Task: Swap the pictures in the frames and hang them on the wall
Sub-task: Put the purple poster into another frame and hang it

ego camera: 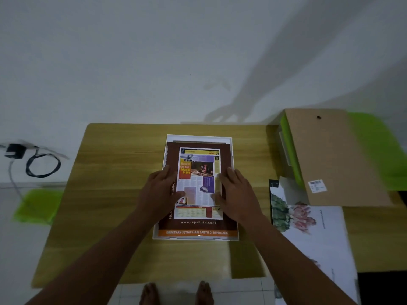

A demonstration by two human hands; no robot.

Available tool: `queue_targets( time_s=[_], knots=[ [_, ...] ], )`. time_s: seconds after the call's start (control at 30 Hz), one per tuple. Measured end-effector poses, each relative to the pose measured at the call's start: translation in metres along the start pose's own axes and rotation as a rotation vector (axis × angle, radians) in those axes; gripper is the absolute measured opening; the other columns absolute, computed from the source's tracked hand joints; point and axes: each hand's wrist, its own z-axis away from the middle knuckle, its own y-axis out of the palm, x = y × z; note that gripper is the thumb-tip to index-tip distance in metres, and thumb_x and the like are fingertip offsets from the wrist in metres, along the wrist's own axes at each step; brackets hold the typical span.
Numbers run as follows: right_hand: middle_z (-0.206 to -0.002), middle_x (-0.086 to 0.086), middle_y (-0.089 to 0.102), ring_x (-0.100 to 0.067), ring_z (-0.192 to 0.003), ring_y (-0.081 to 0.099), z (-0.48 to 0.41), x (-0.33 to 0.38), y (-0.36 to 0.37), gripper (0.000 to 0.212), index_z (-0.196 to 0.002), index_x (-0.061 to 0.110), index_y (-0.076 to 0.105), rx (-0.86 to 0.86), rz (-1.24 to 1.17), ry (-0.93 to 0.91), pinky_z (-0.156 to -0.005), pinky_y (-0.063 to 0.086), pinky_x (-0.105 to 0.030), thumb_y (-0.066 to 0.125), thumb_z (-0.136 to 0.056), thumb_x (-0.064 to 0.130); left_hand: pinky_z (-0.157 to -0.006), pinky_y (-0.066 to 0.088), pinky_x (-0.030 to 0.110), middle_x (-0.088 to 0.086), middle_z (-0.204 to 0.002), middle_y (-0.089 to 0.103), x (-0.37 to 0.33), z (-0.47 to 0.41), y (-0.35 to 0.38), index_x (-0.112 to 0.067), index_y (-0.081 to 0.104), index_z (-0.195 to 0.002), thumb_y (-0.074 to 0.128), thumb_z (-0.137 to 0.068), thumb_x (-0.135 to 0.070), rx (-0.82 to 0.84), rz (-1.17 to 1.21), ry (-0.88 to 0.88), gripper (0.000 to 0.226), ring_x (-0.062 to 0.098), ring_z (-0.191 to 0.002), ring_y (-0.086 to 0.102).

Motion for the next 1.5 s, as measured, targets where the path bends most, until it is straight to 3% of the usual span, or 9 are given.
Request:
queue_targets(
  time_s=[0.23,0.53,0.67,0.77,0.87,1.0,1.2,1.4,1.5],
  knots=[
    [-0.16,-0.003,0.026,-0.027,-0.152,0.011,-0.007,0.001,0.007,0.065,-0.149,0.024,0.036,-0.052,-0.032,0.008,-0.122,0.012,-0.04,0.054,-0.094,0.055,-0.105,0.039,0.044,0.003,-0.158,0.028,-0.001,-0.007,0.0,-0.023,0.032,-0.149,0.058,-0.091,-0.044,0.022,-0.055,-0.021,0.067,0.03,-0.137,0.033],
    [-0.163,-0.003,0.023,-0.026,-0.152,0.009,-0.014,-0.004,0.014,0.069,-0.152,0.027,0.029,-0.013,-0.047,0.04,-0.123,0.016,-0.046,0.046,-0.095,0.062,-0.105,0.039,0.045,0.004,-0.159,0.023,0.002,-0.007,-0.001,-0.023,0.028,-0.151,0.053,-0.094,-0.047,0.053,-0.099,-0.014,0.067,0.032,-0.137,0.033],
    [-0.157,-0.004,0.034,-0.024,-0.149,0.023,-0.007,0.001,-0.001,0.062,-0.147,0.02,0.038,-0.035,-0.091,0.053,-0.121,0.026,-0.041,0.048,-0.097,0.055,-0.096,0.048,0.047,0.007,-0.151,0.038,0.003,-0.005,-0.006,-0.023,0.042,-0.142,0.057,-0.09,-0.046,0.001,-0.116,0.022,0.058,0.032,-0.127,0.046],
    [-0.141,-0.004,0.052,-0.023,-0.132,0.047,0.005,0.002,-0.027,0.045,-0.139,0.017,0.048,-0.077,-0.159,0.086,-0.105,0.044,-0.037,0.051,-0.099,0.039,-0.087,0.052,0.039,0.006,-0.132,0.057,-0.007,-0.006,-0.013,-0.017,0.057,-0.127,0.052,-0.091,-0.044,-0.113,-0.045,0.112,0.045,0.026,-0.11,0.056],
    [-0.135,-0.008,0.057,-0.026,-0.125,0.053,0.019,-0.013,-0.059,0.039,-0.136,0.012,0.053,-0.09,-0.186,0.095,-0.101,0.045,-0.036,0.051,-0.099,0.026,-0.089,0.05,0.036,0.007,-0.116,0.068,-0.048,-0.012,-0.024,-0.013,0.067,-0.115,0.051,-0.096,-0.037,-0.185,0.045,0.209,0.034,0.026,-0.105,0.062],
    [-0.137,-0.011,0.058,-0.028,-0.126,0.053,0.043,-0.056,-0.107,0.045,-0.138,0.009,0.054,-0.168,-0.167,0.2,-0.099,0.043,-0.034,0.053,-0.099,0.03,-0.088,0.049,0.036,0.003,-0.101,0.072,-0.133,-0.023,-0.037,-0.016,0.069,-0.111,0.054,-0.094,-0.037,-0.191,0.181,0.27,0.031,0.022,-0.096,0.065],
    [-0.131,-0.017,0.061,-0.033,-0.12,0.057,0.07,-0.157,-0.165,0.052,-0.135,0.004,0.054,-0.247,-0.09,0.388,-0.093,0.047,-0.037,0.055,-0.097,0.04,-0.089,0.05,0.034,0.008,-0.105,0.071,-0.248,-0.048,-0.02,-0.008,0.068,-0.111,0.061,-0.092,-0.033,-0.113,0.363,0.298,0.032,0.023,-0.099,0.066],
    [-0.129,-0.024,0.055,-0.037,-0.12,0.053,0.078,-0.256,-0.182,0.052,-0.126,-0.001,0.055,-0.2,-0.08,0.606,-0.093,0.045,-0.04,0.061,-0.092,0.037,-0.097,0.046,0.034,0.013,-0.124,0.063,-0.312,-0.079,0.019,-0.005,0.058,-0.129,0.063,-0.09,-0.038,-0.018,0.373,0.118,0.051,0.028,-0.114,0.058],
    [-0.123,-0.024,0.056,-0.039,-0.114,0.054,0.076,-0.278,-0.177,0.044,-0.115,-0.001,0.057,-0.179,-0.098,0.649,-0.089,0.045,-0.039,0.063,-0.09,0.035,-0.093,0.047,0.035,0.015,-0.125,0.061,-0.326,-0.087,0.033,-0.001,0.057,-0.128,0.067,-0.088,-0.033,-0.011,0.368,0.059,0.052,0.03,-0.114,0.058]
  ],
)
